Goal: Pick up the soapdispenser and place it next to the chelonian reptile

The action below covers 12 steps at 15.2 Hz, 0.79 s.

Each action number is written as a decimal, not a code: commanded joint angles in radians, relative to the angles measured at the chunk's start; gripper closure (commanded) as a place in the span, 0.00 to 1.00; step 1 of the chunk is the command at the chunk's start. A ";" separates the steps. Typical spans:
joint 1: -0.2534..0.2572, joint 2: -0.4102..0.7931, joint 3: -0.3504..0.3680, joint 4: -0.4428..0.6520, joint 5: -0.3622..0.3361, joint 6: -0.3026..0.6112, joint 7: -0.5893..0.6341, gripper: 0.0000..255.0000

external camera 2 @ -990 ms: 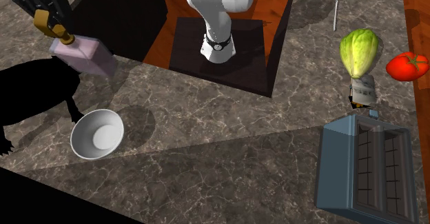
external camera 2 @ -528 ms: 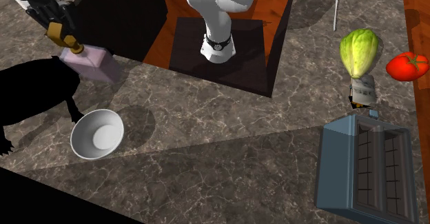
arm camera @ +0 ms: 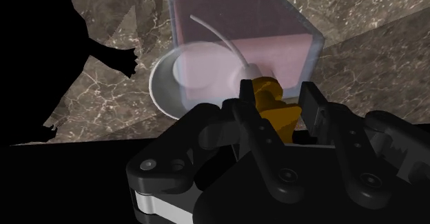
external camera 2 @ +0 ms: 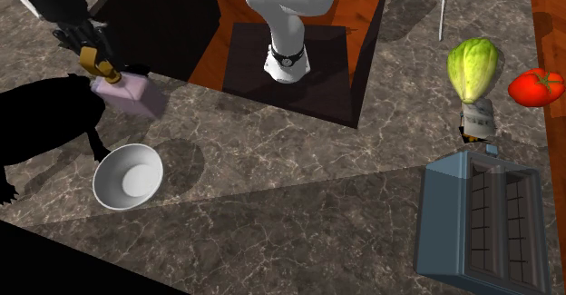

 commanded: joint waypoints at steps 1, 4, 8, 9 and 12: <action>-0.001 0.002 -0.005 -0.025 0.001 0.026 -0.009 1.00; 0.000 0.008 -0.013 -0.060 0.006 0.063 -0.022 1.00; 0.003 0.020 -0.026 -0.103 0.015 0.113 -0.043 1.00; 0.004 0.023 -0.030 -0.113 0.017 0.126 -0.049 1.00; 0.008 0.037 -0.041 -0.143 0.028 0.163 -0.067 1.00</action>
